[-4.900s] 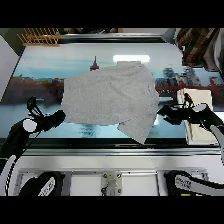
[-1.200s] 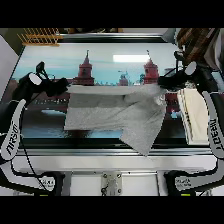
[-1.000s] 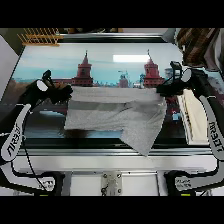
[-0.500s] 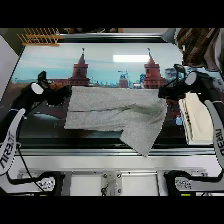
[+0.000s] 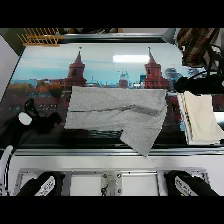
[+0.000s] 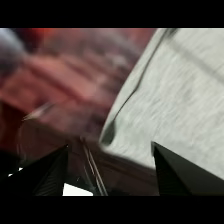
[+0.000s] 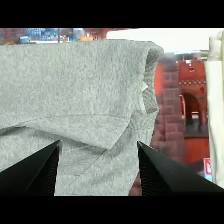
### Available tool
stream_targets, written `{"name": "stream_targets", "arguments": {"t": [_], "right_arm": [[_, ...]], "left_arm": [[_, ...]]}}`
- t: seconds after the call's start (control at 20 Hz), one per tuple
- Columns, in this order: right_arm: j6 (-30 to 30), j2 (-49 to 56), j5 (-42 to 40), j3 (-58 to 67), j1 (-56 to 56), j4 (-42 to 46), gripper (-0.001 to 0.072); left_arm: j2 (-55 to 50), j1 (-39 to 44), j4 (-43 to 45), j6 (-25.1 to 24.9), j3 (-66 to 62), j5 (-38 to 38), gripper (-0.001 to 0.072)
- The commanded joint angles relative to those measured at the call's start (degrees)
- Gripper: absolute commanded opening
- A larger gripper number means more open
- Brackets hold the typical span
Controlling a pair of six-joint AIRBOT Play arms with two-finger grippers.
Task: Fold the clothes and pants, and hang the long-sleeved shirts on hangers.
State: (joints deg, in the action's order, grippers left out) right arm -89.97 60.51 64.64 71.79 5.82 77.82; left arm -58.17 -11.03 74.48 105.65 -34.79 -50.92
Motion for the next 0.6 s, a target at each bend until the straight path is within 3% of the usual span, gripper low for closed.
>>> {"name": "stream_targets", "arguments": {"t": [0.0, 0.2, 0.55], "right_arm": [[0.09, -4.02, 0.17, -1.20, 0.02, -1.14, 0.0508], [0.11, -4.02, 0.13, -1.22, 0.04, -3.10, 0.0508], [0.11, -4.07, 0.72, -1.97, 0.26, -3.02, 0.0509]], "left_arm": [[6.12, -0.57, -1.20, 6.45, 11.21, 3.74, 0.0540], [3.78, 0.07, -11.98, 5.33, 14.25, 11.69, 0.0539], [-9.60, 8.41, -13.07, 5.33, 3.91, 15.78, 0.0519]]}}
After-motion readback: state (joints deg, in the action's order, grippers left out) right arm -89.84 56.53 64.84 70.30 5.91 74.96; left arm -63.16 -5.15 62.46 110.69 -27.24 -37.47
